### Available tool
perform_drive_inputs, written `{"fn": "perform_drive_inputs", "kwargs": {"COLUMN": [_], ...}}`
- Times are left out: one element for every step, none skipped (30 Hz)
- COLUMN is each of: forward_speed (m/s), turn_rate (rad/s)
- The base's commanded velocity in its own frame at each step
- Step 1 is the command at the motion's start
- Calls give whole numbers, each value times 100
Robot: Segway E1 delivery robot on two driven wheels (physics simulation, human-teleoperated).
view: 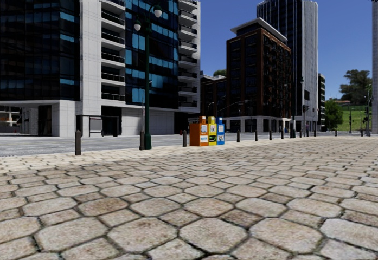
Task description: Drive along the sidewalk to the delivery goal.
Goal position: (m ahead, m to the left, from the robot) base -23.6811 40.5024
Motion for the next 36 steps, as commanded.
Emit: {"fn": "perform_drive_inputs", "kwargs": {"forward_speed": [0, 0, 0, 0, 0, 0, 0, 0, 0, 0, 0, 0, 0, 0, 0, 0, 0, 0, 0, 0, 0, 0, 0, 0, 0, 0, 0, 0, 0, 0, 0, 0, 0, 0, 0, 0], "turn_rate": [45, 45, 45, 45, 45, 45, 45, 45, 45, 45, 45, 45, 45, 45, 45, 45, 45, 45, 45, 45, 45, 45, 45, 45, 45, 45, 45, 45, 45, 45, 45, 45, 45, 45, 45, 45]}}
